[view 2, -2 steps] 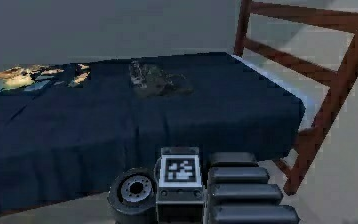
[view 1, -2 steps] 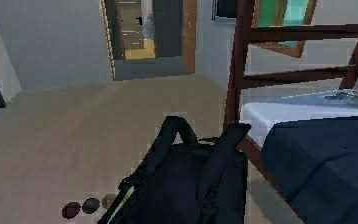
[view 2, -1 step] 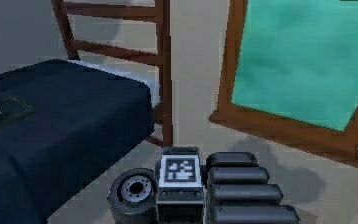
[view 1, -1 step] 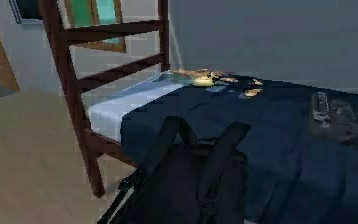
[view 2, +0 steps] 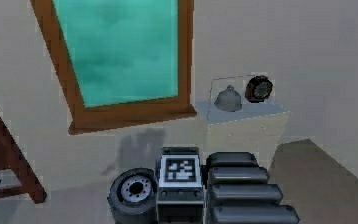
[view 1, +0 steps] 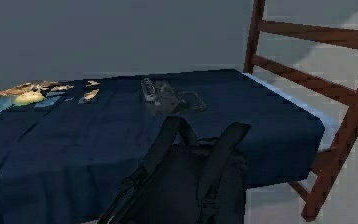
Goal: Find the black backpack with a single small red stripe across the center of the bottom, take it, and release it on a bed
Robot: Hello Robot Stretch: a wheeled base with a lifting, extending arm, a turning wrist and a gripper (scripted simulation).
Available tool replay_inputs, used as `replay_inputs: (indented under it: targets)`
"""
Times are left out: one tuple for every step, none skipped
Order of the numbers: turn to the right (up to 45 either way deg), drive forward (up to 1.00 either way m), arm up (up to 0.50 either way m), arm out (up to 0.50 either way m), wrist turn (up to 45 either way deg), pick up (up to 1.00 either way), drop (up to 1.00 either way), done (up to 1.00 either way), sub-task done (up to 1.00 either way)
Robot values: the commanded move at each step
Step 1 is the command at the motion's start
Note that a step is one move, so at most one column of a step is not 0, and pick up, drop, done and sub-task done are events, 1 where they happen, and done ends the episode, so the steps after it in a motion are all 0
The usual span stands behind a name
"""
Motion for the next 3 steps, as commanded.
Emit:
replay_inputs:
  targets:
    - [9.0,0.00,0.00,0.00,0.0,0.00,0.00,0.00,0.00]
    - [-21.0,0.00,0.00,0.00,0.0,0.00,0.00,0.00,0.00]
    - [-3.0,0.00,0.00,0.00,0.0,0.00,0.00,0.00,0.00]
